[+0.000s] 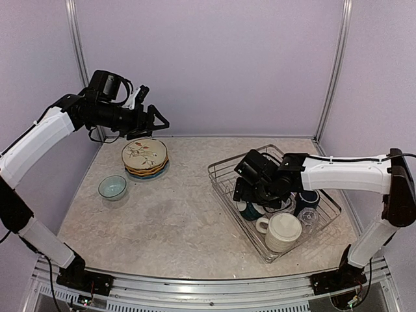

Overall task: Unload the mixed dishes from the dish rack
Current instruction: Adjust the bowl on the dish rack.

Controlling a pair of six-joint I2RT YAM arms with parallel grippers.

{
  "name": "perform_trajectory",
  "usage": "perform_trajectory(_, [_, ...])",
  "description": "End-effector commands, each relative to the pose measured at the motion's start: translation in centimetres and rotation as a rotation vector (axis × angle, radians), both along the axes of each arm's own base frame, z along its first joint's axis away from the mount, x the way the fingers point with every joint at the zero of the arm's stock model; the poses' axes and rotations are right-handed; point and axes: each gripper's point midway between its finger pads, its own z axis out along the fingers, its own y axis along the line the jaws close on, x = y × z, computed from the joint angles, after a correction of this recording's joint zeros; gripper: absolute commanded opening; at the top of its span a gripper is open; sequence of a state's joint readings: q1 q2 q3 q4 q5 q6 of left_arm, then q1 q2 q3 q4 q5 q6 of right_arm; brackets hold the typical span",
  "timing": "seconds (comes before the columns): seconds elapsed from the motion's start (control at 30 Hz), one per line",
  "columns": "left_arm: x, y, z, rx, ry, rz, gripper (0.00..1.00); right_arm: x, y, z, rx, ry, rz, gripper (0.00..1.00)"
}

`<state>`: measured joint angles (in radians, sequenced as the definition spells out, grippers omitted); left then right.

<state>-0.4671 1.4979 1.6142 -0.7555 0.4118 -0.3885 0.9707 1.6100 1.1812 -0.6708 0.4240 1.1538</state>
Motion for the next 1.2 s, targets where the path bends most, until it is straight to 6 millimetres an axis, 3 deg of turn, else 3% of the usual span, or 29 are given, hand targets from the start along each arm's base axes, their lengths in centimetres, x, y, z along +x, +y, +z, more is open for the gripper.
perform_trajectory(0.0, [0.0,-0.2,-0.3,0.002,0.005,-0.007,0.84,-1.2,-0.6,-3.0,-0.129,0.1,0.062,1.0])
perform_trajectory(0.2, [-0.1,-0.3,-0.3,0.001,0.006,-0.01,0.84,-1.0,-0.8,-3.2,-0.221,0.117,0.101,1.0])
perform_trajectory(0.37, [-0.1,-0.3,-0.4,-0.003,0.013,-0.012,0.84,-1.0,-2.3,-3.8,-0.249,0.139,0.092,1.0])
perform_trajectory(0.63, [-0.1,-0.3,-0.5,-0.001,0.014,-0.009,0.84,-0.7,-3.9,-2.6,-0.274,0.115,0.097,0.99])
perform_trajectory(0.9, [0.0,-0.4,-0.8,0.003,0.022,-0.011,0.85,-1.0,-5.0,-1.4,-0.285,0.098,0.102,0.82])
perform_trajectory(1.17, [0.1,-0.5,-1.0,0.002,0.032,-0.013,0.85,-2.1,-6.9,-1.1,-0.295,0.108,0.069,0.74])
